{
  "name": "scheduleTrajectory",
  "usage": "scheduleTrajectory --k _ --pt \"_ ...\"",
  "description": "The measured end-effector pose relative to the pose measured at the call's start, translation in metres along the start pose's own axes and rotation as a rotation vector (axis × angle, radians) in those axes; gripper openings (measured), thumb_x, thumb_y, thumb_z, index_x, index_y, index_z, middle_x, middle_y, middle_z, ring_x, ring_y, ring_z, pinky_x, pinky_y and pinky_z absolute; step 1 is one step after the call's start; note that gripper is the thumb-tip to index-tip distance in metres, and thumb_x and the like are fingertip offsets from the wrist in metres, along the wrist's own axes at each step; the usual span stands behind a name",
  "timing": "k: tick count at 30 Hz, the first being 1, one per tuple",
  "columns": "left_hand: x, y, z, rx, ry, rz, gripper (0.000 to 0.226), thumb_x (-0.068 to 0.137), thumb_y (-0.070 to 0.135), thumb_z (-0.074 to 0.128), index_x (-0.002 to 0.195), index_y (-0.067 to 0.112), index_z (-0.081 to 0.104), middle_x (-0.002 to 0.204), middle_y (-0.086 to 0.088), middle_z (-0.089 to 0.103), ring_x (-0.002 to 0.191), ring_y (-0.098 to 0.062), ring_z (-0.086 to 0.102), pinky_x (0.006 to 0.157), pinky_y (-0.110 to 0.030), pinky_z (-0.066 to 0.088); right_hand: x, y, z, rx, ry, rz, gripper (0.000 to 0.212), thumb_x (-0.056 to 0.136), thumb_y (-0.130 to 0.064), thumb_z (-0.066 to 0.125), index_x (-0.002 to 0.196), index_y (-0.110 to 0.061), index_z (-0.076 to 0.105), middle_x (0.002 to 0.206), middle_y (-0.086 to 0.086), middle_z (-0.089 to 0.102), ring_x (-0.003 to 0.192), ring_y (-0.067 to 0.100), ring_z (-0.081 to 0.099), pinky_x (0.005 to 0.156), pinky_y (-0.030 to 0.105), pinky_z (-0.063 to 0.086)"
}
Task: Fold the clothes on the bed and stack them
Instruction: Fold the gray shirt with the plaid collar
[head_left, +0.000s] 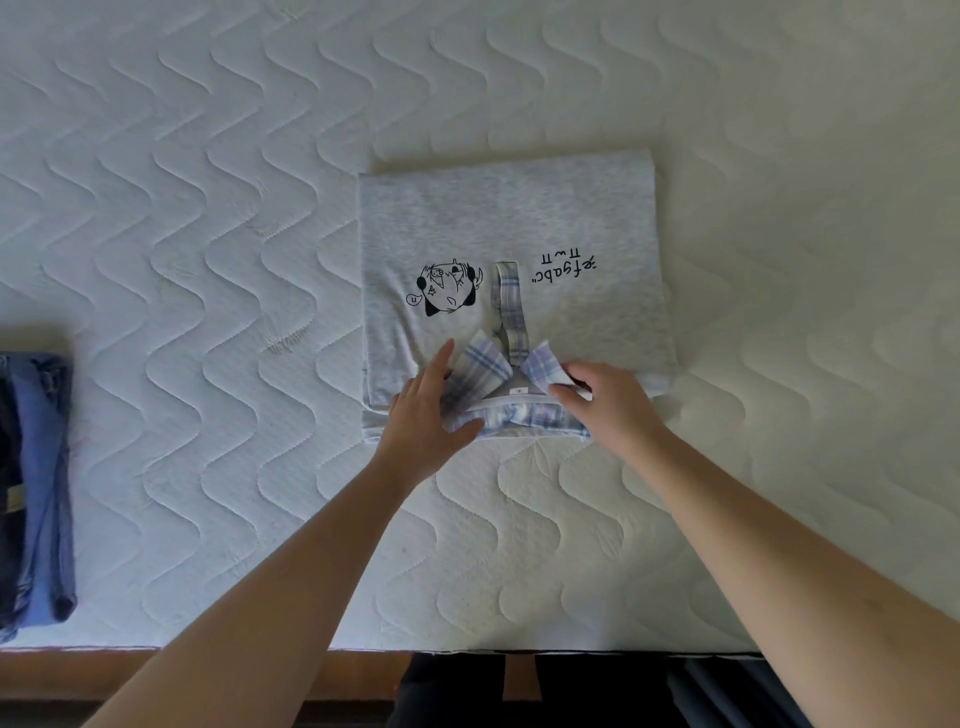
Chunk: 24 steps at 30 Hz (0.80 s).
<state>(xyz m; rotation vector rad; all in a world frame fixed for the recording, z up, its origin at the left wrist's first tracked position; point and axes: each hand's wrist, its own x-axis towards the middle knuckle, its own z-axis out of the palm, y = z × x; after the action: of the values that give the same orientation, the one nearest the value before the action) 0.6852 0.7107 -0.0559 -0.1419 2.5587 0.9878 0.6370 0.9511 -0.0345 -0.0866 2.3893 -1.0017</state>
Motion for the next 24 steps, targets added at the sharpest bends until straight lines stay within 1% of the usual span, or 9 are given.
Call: scheduleTrajectory --k 3,6,8,10,13,16,19,22,24 --pt "0.02 0.009 -0.006 -0.049 0.004 -0.103 0.076 0.079 0.043 0.076 0.144 0.026 0.04 0.125 -0.001 0.061 0.117 -0.023 0.053 0.103 -0.048 0.042 -0.001 -0.005 0.001 0.055 0.092 -0.009 0.02 0.094 -0.024 0.061 0.093 -0.006 0.067 0.087 0.006 0.065 0.084 0.021 0.058 0.067 0.029 0.035" --pt "0.04 0.02 -0.012 -0.007 -0.04 -0.051 0.057 0.08 0.044 0.075 0.128 0.02 0.058 0.119 0.0 0.063 0.112 -0.022 0.056 0.1 -0.043 0.044 -0.004 -0.009 0.001 0.167 0.151 0.054 0.012 0.095 -0.025 0.057 0.094 -0.014 0.061 0.086 -0.004 0.063 0.081 0.012 0.056 0.067 0.025 0.036" --pt "0.05 0.03 -0.015 0.092 -0.071 0.043 0.046 0.081 0.042 0.075 0.116 0.015 0.063 0.114 -0.002 0.06 0.11 -0.022 0.053 0.098 -0.037 0.041 -0.006 -0.008 0.0 0.245 0.201 0.102 0.008 0.096 -0.026 0.053 0.098 -0.02 0.057 0.087 -0.011 0.06 0.082 0.006 0.055 0.069 0.014 0.037" --pt "0.057 0.038 -0.016 0.195 -0.112 0.191 0.028 0.083 0.033 0.074 0.103 0.014 0.068 0.11 -0.004 0.059 0.107 -0.024 0.052 0.094 -0.036 0.039 -0.007 -0.005 -0.001 0.354 0.274 0.159 0.012 0.097 -0.024 0.05 0.103 -0.017 0.057 0.09 -0.002 0.062 0.083 0.013 0.058 0.073 0.016 0.039" --pt "0.058 0.045 -0.016 0.115 -0.192 0.195 0.007 0.091 0.025 0.066 0.095 0.022 0.06 0.094 0.002 0.066 0.089 -0.017 0.061 0.076 -0.029 0.043 -0.01 -0.006 -0.004 0.638 0.356 0.225 0.012 0.099 -0.018 0.047 0.098 -0.009 0.055 0.081 0.033 0.054 0.076 0.041 0.05 0.054 0.012 0.043" --pt "0.052 0.037 -0.013 -0.1 -0.154 0.06 0.023 0.095 0.028 0.061 0.082 0.036 0.043 0.066 0.017 0.058 0.06 0.002 0.054 0.053 -0.013 0.036 -0.015 -0.016 -0.008 0.825 0.353 0.249 0.015 0.099 -0.012 0.044 0.093 -0.01 0.058 0.089 0.042 0.045 0.066 0.044 0.035 0.051 0.009 0.043" --pt "0.044 0.029 -0.014 -0.242 -0.224 0.01 0.015 0.096 0.025 0.058 0.092 0.037 0.05 0.081 0.029 0.064 0.07 0.005 0.057 0.062 -0.012 0.042 -0.017 -0.02 -0.011 0.854 0.374 0.246 0.024 0.098 -0.009 0.044 0.086 -0.019 0.061 0.088 0.048 0.043 0.058 0.019 0.042 0.057 0.003 0.041" --pt "0.046 0.02 -0.015 -0.233 -0.297 -0.021 0.031 0.095 0.013 0.058 0.109 0.04 0.057 0.101 0.021 0.069 0.088 -0.007 0.066 0.073 -0.027 0.05 -0.017 -0.011 -0.007 0.816 0.348 0.311 0.022 0.095 -0.008 0.045 0.101 0.012 0.052 0.09 0.052 0.045 0.069 0.04 0.036 0.053 0.003 0.04" --pt "0.05 0.018 -0.018 -0.14 -0.267 -0.009 0.029 0.093 0.019 0.062 0.114 0.04 0.06 0.101 0.018 0.068 0.089 -0.006 0.065 0.076 -0.026 0.05 -0.015 -0.003 -0.004 0.805 0.341 0.309 0.024 0.093 -0.01 0.047 0.101 0.012 0.051 0.086 0.041 0.053 0.059 0.027 0.045 0.056 0.002 0.04"
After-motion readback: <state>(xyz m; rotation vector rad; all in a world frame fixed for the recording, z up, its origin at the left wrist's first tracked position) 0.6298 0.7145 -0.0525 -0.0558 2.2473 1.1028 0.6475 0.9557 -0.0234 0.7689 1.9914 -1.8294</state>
